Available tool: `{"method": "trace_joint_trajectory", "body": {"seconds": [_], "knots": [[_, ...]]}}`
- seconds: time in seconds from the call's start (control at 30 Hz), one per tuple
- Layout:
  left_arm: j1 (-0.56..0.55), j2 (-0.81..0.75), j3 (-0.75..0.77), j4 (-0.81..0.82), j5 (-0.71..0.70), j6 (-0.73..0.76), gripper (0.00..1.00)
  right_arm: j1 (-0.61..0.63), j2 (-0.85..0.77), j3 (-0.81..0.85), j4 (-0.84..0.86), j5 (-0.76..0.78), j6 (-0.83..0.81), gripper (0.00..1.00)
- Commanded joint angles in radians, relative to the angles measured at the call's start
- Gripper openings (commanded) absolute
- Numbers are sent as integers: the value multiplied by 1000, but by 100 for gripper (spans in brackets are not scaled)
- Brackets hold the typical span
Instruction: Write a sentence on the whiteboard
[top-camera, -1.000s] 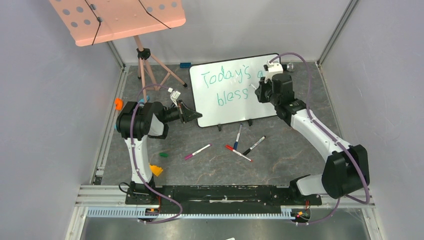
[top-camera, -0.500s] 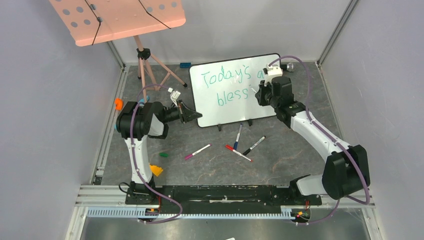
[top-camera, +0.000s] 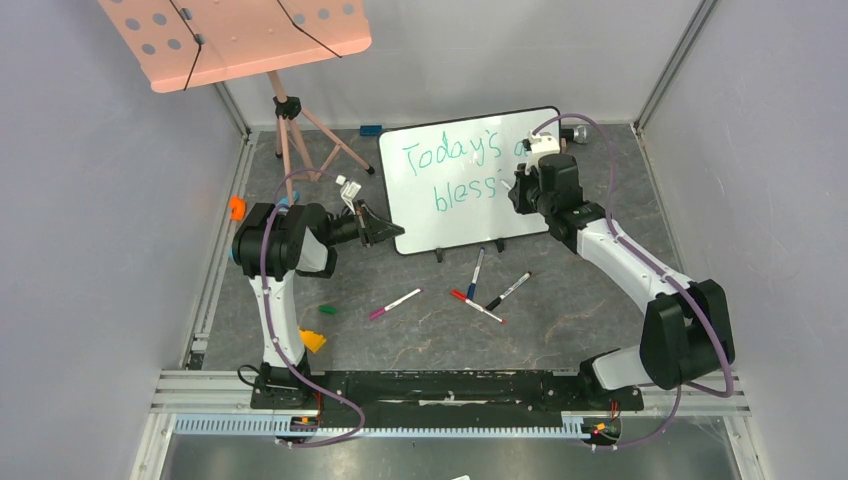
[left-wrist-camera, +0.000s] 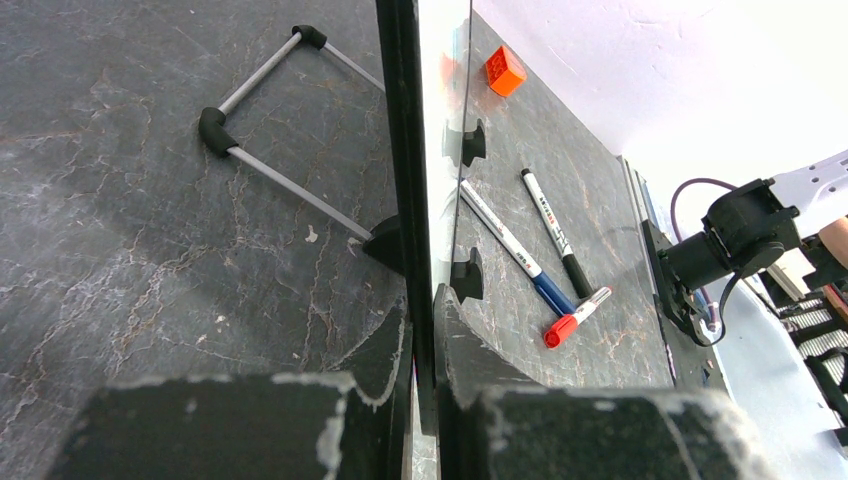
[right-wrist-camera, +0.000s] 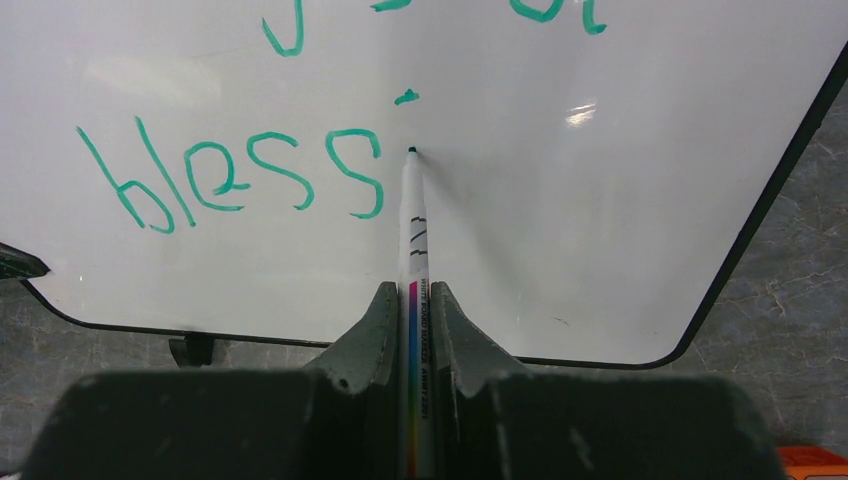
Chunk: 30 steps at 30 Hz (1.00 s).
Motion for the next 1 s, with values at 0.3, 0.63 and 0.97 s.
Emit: {"method": "trace_joint_trajectory", "body": {"seconds": [0.3, 0.63, 0.97], "knots": [[-2, 16, 19, 82, 8, 48, 2, -4, -42, -72, 28, 2, -2, 0], [-2, 17, 20, 82, 9, 48, 2, -3, -83, -71, 13, -18, -1, 0], [-2, 17, 19, 82, 9, 48, 2, -7, -114, -2, -26, 8, -9, 0]]}}
